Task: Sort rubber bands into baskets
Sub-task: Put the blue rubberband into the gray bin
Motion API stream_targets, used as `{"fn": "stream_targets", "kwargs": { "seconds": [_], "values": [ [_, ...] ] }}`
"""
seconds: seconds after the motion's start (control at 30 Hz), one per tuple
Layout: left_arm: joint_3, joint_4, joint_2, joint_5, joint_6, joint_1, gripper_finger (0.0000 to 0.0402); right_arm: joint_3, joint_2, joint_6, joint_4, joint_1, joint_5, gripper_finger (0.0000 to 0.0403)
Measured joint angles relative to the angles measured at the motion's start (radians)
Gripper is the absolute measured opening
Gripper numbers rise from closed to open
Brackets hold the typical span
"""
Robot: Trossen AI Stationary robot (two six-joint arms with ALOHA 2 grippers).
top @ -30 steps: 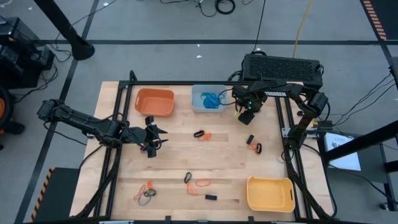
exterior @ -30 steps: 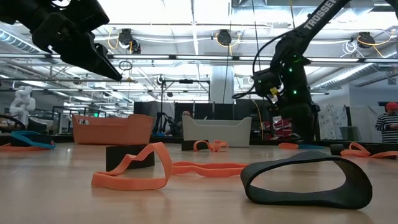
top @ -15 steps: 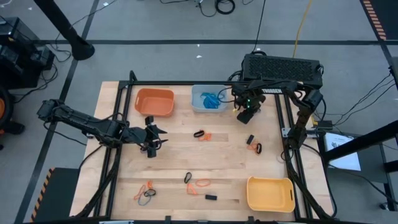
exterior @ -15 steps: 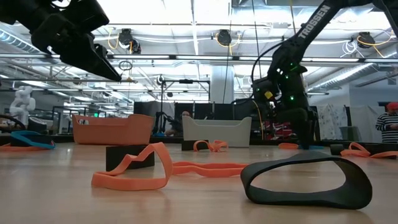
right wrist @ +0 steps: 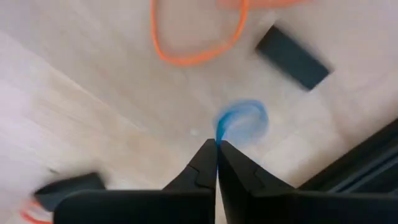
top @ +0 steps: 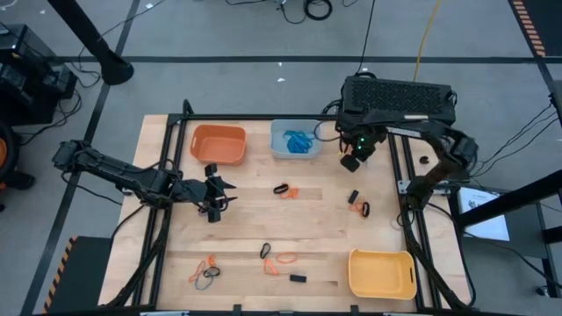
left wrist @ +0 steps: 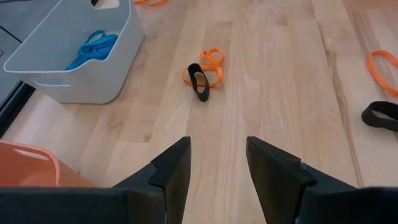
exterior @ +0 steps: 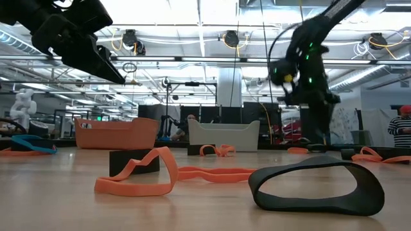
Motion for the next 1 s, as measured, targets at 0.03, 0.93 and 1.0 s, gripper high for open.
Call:
{"fn": "stream_targets", "kwargs": {
  "seconds": [0.03,0.93,1.0],
  "values": [
    [0.0,0.0,0.0,0.0,0.0,0.0,0.0164,0.0,-0.028,0.01,-0.002,0.006,0.0,0.0002],
    [0.0,0.003,0.0,-0.032,-0.013,0.0,0.0164,0.008,0.086,0.067,1.205,0.297,-0.079,0.0],
    [0.0,0.003,0.0,-0.032,-0.021,0.0,0.0164,0.008,0.11,0.067,1.193,0.278,-0.011,0.0]
  ]
}}
